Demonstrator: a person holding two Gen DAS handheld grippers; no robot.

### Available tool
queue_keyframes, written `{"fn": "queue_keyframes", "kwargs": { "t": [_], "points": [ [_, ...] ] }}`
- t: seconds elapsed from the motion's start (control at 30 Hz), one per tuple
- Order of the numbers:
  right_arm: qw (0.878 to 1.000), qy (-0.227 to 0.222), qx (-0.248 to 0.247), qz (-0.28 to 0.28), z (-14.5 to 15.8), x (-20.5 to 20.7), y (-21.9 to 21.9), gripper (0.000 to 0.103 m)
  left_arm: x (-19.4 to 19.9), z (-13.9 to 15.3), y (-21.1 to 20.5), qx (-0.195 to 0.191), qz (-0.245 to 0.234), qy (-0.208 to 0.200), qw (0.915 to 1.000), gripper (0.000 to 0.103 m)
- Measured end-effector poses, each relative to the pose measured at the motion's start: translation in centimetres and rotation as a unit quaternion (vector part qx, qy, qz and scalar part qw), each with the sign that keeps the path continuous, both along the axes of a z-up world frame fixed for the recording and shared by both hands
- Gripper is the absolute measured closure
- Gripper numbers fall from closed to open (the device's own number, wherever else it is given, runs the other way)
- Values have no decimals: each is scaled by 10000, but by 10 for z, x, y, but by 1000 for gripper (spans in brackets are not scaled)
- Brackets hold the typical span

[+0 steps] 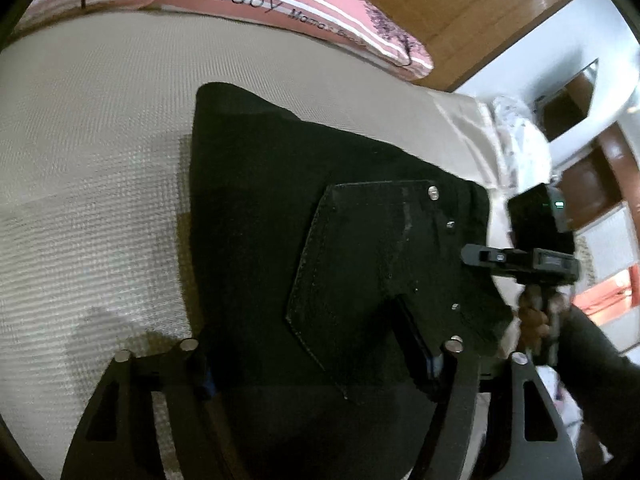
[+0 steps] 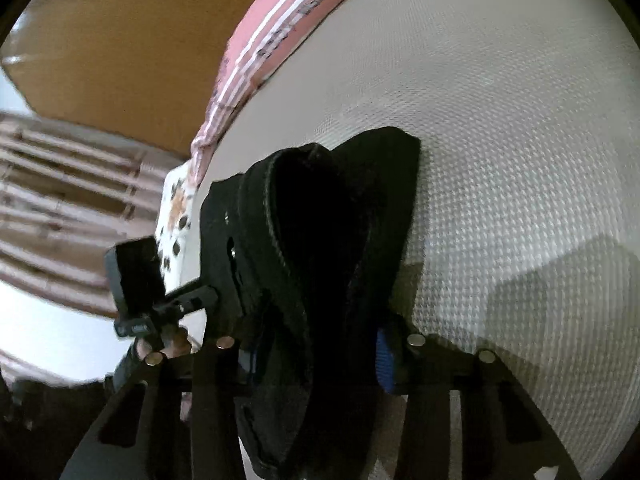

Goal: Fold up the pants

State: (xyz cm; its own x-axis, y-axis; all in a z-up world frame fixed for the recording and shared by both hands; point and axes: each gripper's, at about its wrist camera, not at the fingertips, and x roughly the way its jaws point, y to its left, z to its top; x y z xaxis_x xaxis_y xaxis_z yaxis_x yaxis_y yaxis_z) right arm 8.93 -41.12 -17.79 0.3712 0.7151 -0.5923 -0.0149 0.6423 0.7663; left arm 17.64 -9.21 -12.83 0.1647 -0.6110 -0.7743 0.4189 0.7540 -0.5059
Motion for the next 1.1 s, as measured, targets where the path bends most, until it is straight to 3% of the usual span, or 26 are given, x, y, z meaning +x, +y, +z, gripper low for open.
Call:
{"fn": "queue_keyframes", "kwargs": {
  "t": [0.07,0.17,0.4,0.57,0.8,1.1],
  "points": [
    [9997,14,-178,-191,3,-5,4,65,-2,0,-1,239,124,-88,9996,49],
    [9977,6,-485,-473,10,-10,11,67,-3,1,1,395,400,-30,9984,58],
    [9913,-60,-927,-931,30,-17,26,79,-13,10,-14,1104,559,-347,9917,69],
    [9886,-141,-1037,-1083,48,-23,39,84,-18,22,-10,1148,584,-353,9910,80],
    [9886,-174,-1064,-1053,64,-30,65,85,-35,31,5,1261,561,-470,9893,82],
    [9930,-222,-878,-754,67,-36,115,85,-52,43,56,1342,806,-544,9862,84]
  ]
}}
